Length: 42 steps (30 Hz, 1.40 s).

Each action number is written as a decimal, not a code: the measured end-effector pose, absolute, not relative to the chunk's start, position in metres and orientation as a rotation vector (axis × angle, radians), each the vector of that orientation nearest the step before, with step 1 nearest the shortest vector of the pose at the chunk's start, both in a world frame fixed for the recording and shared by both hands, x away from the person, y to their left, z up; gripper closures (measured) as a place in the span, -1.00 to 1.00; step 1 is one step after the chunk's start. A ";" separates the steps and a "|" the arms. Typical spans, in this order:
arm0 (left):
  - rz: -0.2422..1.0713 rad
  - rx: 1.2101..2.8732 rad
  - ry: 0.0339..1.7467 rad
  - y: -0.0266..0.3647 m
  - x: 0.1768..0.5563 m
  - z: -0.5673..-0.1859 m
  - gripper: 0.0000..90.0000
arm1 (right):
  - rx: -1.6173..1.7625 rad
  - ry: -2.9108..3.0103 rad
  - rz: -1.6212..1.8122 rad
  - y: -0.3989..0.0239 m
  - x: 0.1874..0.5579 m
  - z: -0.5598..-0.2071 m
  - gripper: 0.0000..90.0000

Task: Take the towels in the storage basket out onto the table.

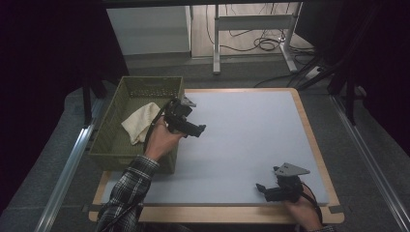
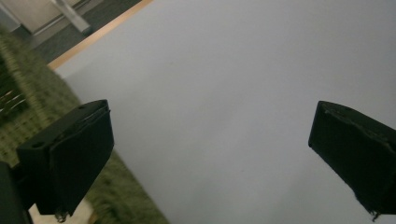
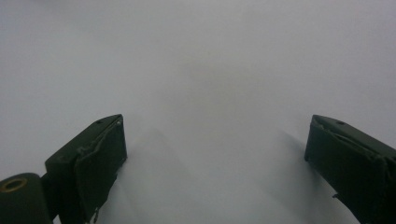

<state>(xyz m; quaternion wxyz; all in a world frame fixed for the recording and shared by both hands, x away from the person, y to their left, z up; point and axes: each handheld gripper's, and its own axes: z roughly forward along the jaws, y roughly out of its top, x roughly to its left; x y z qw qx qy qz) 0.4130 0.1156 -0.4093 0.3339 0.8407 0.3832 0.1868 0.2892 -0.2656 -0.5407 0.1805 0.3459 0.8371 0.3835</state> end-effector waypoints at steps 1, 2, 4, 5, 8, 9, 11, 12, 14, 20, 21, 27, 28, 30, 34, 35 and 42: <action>0.488 2.195 1.000 0.116 0.413 -0.409 -0.99 | 0.977 2.365 1.083 -0.266 0.289 -0.541 -0.88; 0.486 2.186 1.032 0.124 0.418 -0.409 -0.99 | 0.977 2.365 1.083 -0.266 0.289 -0.541 -0.88; 0.486 2.168 1.064 0.132 0.421 -0.409 -0.99 | 0.977 2.365 1.083 -0.266 0.289 -0.541 -0.88; 0.486 2.168 1.064 0.132 0.421 -0.409 -0.99 | 0.977 2.365 1.083 -0.266 0.289 -0.541 -0.88; 0.493 2.146 1.128 0.149 0.430 -0.409 -1.00 | 0.977 2.365 1.083 -0.266 0.289 -0.541 -0.88; 0.494 2.143 1.147 0.153 0.433 -0.409 -1.00 | 0.977 2.365 1.084 -0.266 0.289 -0.541 -0.88; 0.497 2.141 1.167 0.157 0.436 -0.410 -1.00 | 0.977 2.365 1.084 -0.266 0.289 -0.541 -0.88; 0.493 2.130 1.199 0.167 0.440 -0.410 -1.00 | 0.977 2.365 1.083 -0.266 0.289 -0.541 -0.88; 0.490 2.124 1.215 0.171 0.442 -0.410 -1.00 | 0.977 2.365 1.084 -0.266 0.289 -0.541 -0.88; 0.516 2.118 1.286 0.196 0.450 -0.414 -0.99 | 0.977 2.365 1.084 -0.266 0.289 -0.541 -0.88; 0.515 2.116 1.293 0.200 0.451 -0.414 -0.99 | 0.978 2.365 1.084 -0.266 0.289 -0.541 -0.88; 0.524 2.112 1.357 0.225 0.459 -0.425 -1.00 | 0.977 2.365 1.084 -0.266 0.289 -0.541 -0.88; 0.519 2.114 1.370 0.228 0.462 -0.427 -1.00 | 0.977 2.366 1.084 -0.266 0.289 -0.541 -0.88; 0.511 2.121 1.400 0.233 0.465 -0.434 -0.99 | 0.977 2.365 1.084 -0.266 0.289 -0.541 -0.88; 0.471 2.159 1.435 0.243 0.473 -0.448 -0.98 | 0.976 2.365 1.084 -0.266 0.289 -0.541 -0.88; 0.471 2.159 1.435 0.243 0.473 -0.448 -0.98 | 0.976 2.365 1.084 -0.266 0.289 -0.541 -0.88; 0.363 2.222 1.515 0.259 0.487 -0.473 -0.95 | 0.977 2.365 1.085 -0.266 0.289 -0.541 -0.88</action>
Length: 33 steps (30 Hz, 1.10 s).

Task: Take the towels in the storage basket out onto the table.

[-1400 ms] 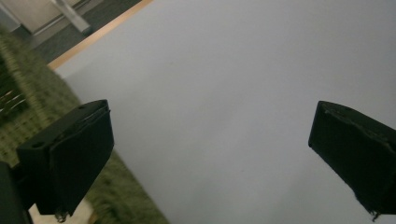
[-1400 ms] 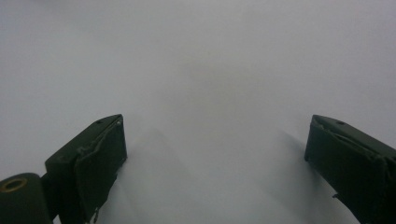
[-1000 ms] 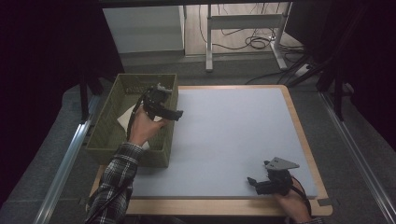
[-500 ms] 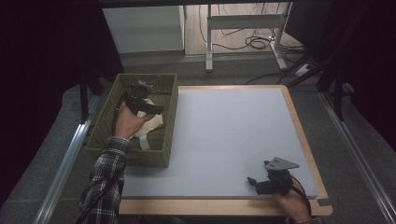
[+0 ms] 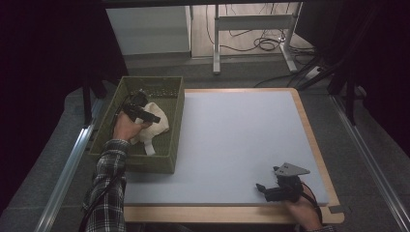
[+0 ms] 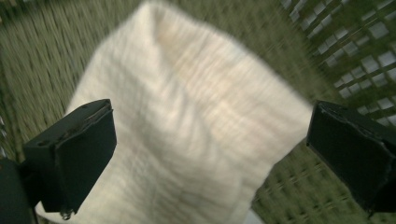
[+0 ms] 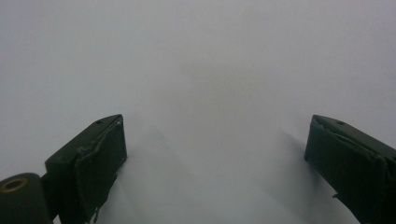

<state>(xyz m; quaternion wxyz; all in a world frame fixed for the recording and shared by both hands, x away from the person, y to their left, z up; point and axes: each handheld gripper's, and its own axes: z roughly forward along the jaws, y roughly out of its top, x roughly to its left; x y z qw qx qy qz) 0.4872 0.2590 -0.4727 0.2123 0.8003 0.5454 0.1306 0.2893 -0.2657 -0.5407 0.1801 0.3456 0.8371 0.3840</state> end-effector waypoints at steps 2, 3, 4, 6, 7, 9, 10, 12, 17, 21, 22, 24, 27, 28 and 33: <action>0.316 2.233 1.548 0.261 0.490 -0.477 -0.93 | 0.977 2.365 1.085 -0.266 0.289 -0.541 -0.88; 0.303 2.241 1.552 0.260 0.491 -0.478 -0.92 | 0.976 2.366 1.084 -0.266 0.289 -0.541 -0.88; 0.303 2.241 1.552 0.260 0.491 -0.478 -0.92 | 0.976 2.366 1.085 -0.266 0.289 -0.541 -0.88; 0.300 2.307 1.590 0.258 0.495 -0.484 -0.92 | 0.976 2.365 1.085 -0.266 0.289 -0.541 -0.88; 0.300 2.307 1.590 0.258 0.495 -0.484 -0.91 | 0.976 2.365 1.085 -0.266 0.289 -0.541 -0.88; 0.274 2.341 1.651 0.262 0.500 -0.491 -0.90 | 0.976 2.365 1.082 -0.266 0.289 -0.541 -0.88; 0.266 2.345 1.677 0.263 0.502 -0.493 -0.88 | 0.976 2.365 1.082 -0.266 0.289 -0.541 -0.88; 0.245 2.346 1.698 0.264 0.503 -0.495 -0.81 | 0.976 2.365 1.082 -0.266 0.289 -0.541 -0.88; 0.167 2.388 1.762 0.268 0.505 -0.502 -0.55 | 0.976 2.366 1.087 -0.266 0.289 -0.541 -0.88; 0.130 2.420 1.772 0.270 0.504 -0.504 -0.04 | 0.976 2.366 1.087 -0.266 0.289 -0.541 -0.88; 0.105 2.415 1.767 0.270 0.504 -0.503 -0.04 | 0.975 2.366 1.087 -0.266 0.289 -0.541 -0.88; 0.078 2.417 1.750 0.269 0.503 -0.501 0.53 | 0.975 2.366 1.087 -0.266 0.289 -0.541 -0.88; 0.091 2.437 1.746 0.269 0.502 -0.500 0.70 | 0.975 2.366 1.086 -0.266 0.289 -0.541 -0.88; 0.098 2.419 1.748 0.270 0.501 -0.498 0.75 | 0.975 2.366 1.087 -0.266 0.289 -0.541 -0.88; 0.162 2.363 1.730 0.273 0.498 -0.488 0.77 | 0.975 2.366 1.087 -0.266 0.289 -0.541 -0.88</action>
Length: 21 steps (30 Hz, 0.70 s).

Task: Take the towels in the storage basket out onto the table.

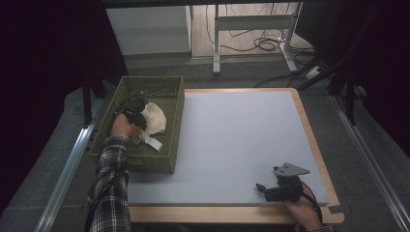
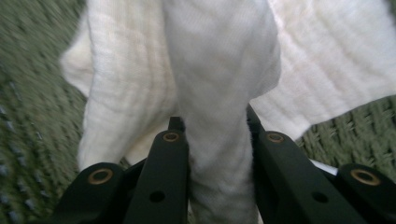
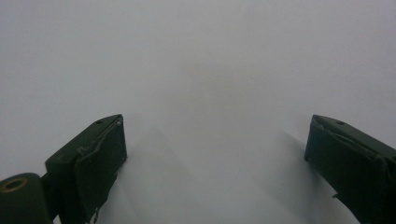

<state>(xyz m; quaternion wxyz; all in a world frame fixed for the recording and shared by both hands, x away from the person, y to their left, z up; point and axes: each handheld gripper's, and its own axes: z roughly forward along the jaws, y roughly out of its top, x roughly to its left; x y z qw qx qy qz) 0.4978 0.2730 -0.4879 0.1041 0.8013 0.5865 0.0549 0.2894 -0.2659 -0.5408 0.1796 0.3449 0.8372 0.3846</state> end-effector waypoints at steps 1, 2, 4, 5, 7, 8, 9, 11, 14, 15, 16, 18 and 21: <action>0.162 2.363 1.730 0.273 0.498 -0.488 0.77 | 0.975 2.366 1.087 -0.266 0.289 -0.541 -0.88; 0.169 2.355 1.723 0.274 0.497 -0.486 0.77 | 0.975 2.366 1.088 -0.266 0.289 -0.541 -0.88; 0.177 2.332 1.700 0.274 0.493 -0.480 0.77 | 0.975 2.367 1.087 -0.266 0.289 -0.541 -0.88; 0.177 2.332 1.700 0.274 0.493 -0.480 0.77 | 0.975 2.366 1.087 -0.266 0.289 -0.541 -0.88; 0.185 2.317 1.673 0.274 0.490 -0.475 0.77 | 0.975 2.366 1.087 -0.266 0.289 -0.541 -0.88; 0.193 2.309 1.663 0.274 0.488 -0.473 0.77 | 0.975 2.366 1.087 -0.266 0.289 -0.541 -0.88; 0.204 2.303 1.650 0.274 0.487 -0.471 0.77 | 0.975 2.366 1.086 -0.266 0.289 -0.541 -0.88; 0.222 2.293 1.627 0.275 0.484 -0.466 0.77 | 0.975 2.366 1.082 -0.266 0.289 -0.541 -0.88; 0.263 2.269 1.601 0.276 0.479 -0.456 0.76 | 0.976 2.366 1.082 -0.266 0.289 -0.541 -0.88; 0.273 2.259 1.597 0.277 0.477 -0.452 0.76 | 0.975 2.366 1.085 -0.266 0.289 -0.541 -0.88; 0.295 2.252 1.581 0.278 0.473 -0.445 0.76 | 0.975 2.366 1.085 -0.266 0.289 -0.541 -0.88; 0.312 2.239 1.568 0.279 0.470 -0.437 0.76 | 0.975 2.366 1.085 -0.266 0.289 -0.541 -0.88; 0.329 2.212 1.536 0.280 0.464 -0.427 0.76 | 0.975 2.366 1.084 -0.266 0.289 -0.541 -0.88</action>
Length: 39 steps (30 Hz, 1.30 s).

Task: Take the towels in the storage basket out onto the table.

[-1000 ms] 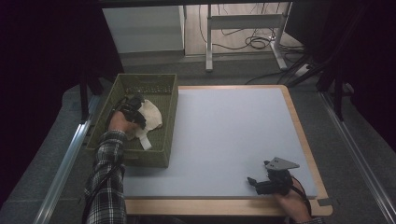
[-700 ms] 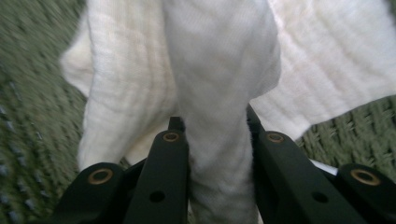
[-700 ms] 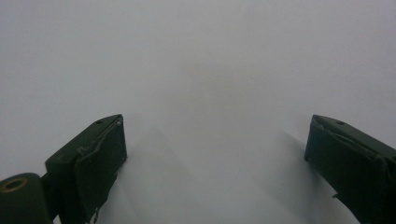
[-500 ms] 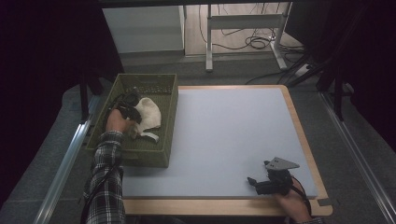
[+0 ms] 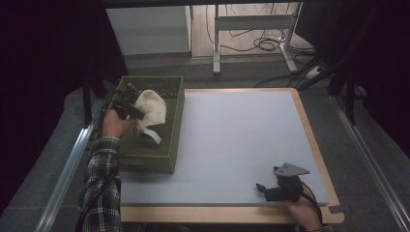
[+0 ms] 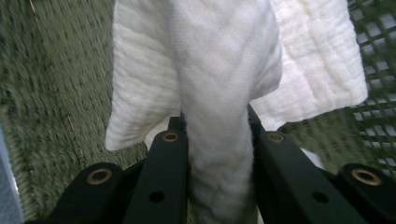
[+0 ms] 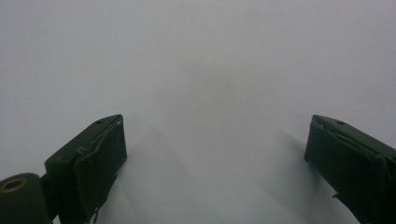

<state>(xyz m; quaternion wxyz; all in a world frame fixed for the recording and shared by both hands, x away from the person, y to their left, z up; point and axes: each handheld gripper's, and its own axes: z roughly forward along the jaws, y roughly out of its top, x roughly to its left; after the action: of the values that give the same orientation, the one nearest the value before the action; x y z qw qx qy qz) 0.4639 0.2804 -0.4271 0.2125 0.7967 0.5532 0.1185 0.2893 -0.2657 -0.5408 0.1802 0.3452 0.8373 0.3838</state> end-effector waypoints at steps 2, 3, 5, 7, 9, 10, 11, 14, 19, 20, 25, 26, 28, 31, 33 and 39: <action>0.348 2.198 1.521 0.281 0.460 -0.420 0.76 | 0.976 2.366 1.084 -0.266 0.289 -0.541 -0.88; 0.358 2.190 1.514 0.282 0.459 -0.417 0.76 | 0.975 2.366 1.084 -0.266 0.289 -0.541 -0.88; 0.368 2.176 1.502 0.283 0.456 -0.411 0.75 | 0.975 2.366 1.084 -0.266 0.289 -0.541 -0.88; 0.383 2.173 1.491 0.283 0.453 -0.407 0.75 | 0.975 2.366 1.084 -0.266 0.289 -0.541 -0.88; 0.386 2.168 1.479 0.284 0.451 -0.402 0.75 | 0.975 2.365 1.084 -0.266 0.289 -0.541 -0.88; 0.391 2.164 1.473 0.284 0.449 -0.400 0.75 | 0.976 2.366 1.084 -0.266 0.289 -0.541 -0.88; 0.391 2.163 1.465 0.285 0.448 -0.398 0.75 | 0.976 2.365 1.084 -0.266 0.289 -0.541 -0.88; 0.399 2.150 1.444 0.285 0.445 -0.392 0.75 | 0.976 2.365 1.083 -0.266 0.289 -0.541 -0.88; 0.402 2.146 1.405 0.281 0.442 -0.382 0.75 | 0.976 2.365 1.082 -0.266 0.289 -0.541 -0.88; 0.403 2.147 1.399 0.280 0.441 -0.380 0.75 | 0.976 2.365 1.083 -0.266 0.289 -0.541 -0.88; 0.407 2.157 1.358 0.269 0.441 -0.374 0.74 | 0.977 2.364 1.082 -0.265 0.289 -0.541 -0.88; 0.407 2.162 1.347 0.266 0.441 -0.373 0.74 | 0.976 2.364 1.082 -0.265 0.289 -0.541 -0.88; 0.408 2.170 1.328 0.259 0.442 -0.371 0.74 | 0.976 2.364 1.082 -0.266 0.289 -0.541 -0.88; 0.409 2.174 1.300 0.247 0.445 -0.368 0.74 | 0.976 2.365 1.083 -0.266 0.289 -0.541 -0.88; 0.409 2.180 1.289 0.244 0.445 -0.367 0.74 | 0.976 2.365 1.084 -0.266 0.289 -0.541 -0.88; 0.401 2.189 1.244 0.227 0.447 -0.360 0.74 | 0.977 2.365 1.084 -0.265 0.289 -0.541 -0.88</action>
<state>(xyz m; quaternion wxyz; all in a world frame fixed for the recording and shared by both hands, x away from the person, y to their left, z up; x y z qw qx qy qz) 0.4475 0.2272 -0.3597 0.2920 0.8212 0.4667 0.1505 0.2892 -0.2655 -0.5408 0.1802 0.3457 0.8371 0.3838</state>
